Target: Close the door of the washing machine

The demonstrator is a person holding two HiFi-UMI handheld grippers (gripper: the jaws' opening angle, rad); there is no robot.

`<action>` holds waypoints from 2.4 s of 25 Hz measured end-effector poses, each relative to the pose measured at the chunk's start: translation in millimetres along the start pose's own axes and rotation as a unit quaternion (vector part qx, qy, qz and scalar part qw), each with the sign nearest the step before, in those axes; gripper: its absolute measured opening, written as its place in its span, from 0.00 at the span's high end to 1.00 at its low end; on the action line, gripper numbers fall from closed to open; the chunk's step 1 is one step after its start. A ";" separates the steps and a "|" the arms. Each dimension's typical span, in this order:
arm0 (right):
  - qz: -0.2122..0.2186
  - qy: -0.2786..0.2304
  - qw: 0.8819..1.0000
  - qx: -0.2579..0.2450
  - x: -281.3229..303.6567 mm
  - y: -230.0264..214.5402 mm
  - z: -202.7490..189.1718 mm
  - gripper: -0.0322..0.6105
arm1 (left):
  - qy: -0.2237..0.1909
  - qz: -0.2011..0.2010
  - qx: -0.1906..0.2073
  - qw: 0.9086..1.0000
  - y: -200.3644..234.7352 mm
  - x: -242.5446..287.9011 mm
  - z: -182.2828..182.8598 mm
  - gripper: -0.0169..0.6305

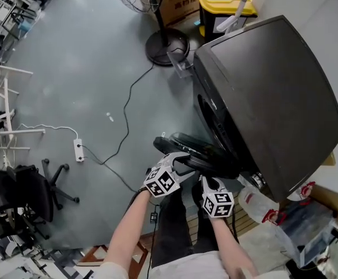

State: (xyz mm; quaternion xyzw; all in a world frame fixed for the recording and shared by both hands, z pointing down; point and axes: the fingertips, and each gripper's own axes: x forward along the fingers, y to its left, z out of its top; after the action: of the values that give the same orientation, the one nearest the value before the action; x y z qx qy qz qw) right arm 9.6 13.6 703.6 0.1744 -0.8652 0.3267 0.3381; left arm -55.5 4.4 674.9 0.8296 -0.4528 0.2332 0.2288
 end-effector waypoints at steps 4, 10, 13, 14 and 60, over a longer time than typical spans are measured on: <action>-0.031 -0.014 0.999 0.014 9.0 -0.2 2.9 0.95 | 0.007 -0.031 0.015 0.999 7.4 2.8 4.3 0.59; -0.108 -0.075 0.987 0.090 17.4 -12.8 26.1 0.95 | 0.014 -0.077 0.052 0.996 28.7 17.9 20.2 0.60; -0.144 -0.101 0.976 0.126 19.2 -16.5 40.8 0.95 | 0.024 -0.099 0.071 0.992 40.2 23.2 26.3 0.60; -0.153 -0.108 0.973 0.136 18.6 -19.0 44.6 0.95 | 0.027 -0.108 0.075 0.991 42.8 26.4 28.3 0.61; -0.314 -0.176 0.908 0.214 9.9 -76.2 105.7 0.95 | 0.033 -0.048 -0.042 0.997 156.9 66.4 45.4 0.98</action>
State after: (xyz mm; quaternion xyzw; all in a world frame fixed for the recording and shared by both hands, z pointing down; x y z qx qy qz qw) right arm -7.4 -114.7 685.6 0.5596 -0.7205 0.3454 0.2200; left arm -150.0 -141.3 705.1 0.8319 -0.4142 0.2297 0.2892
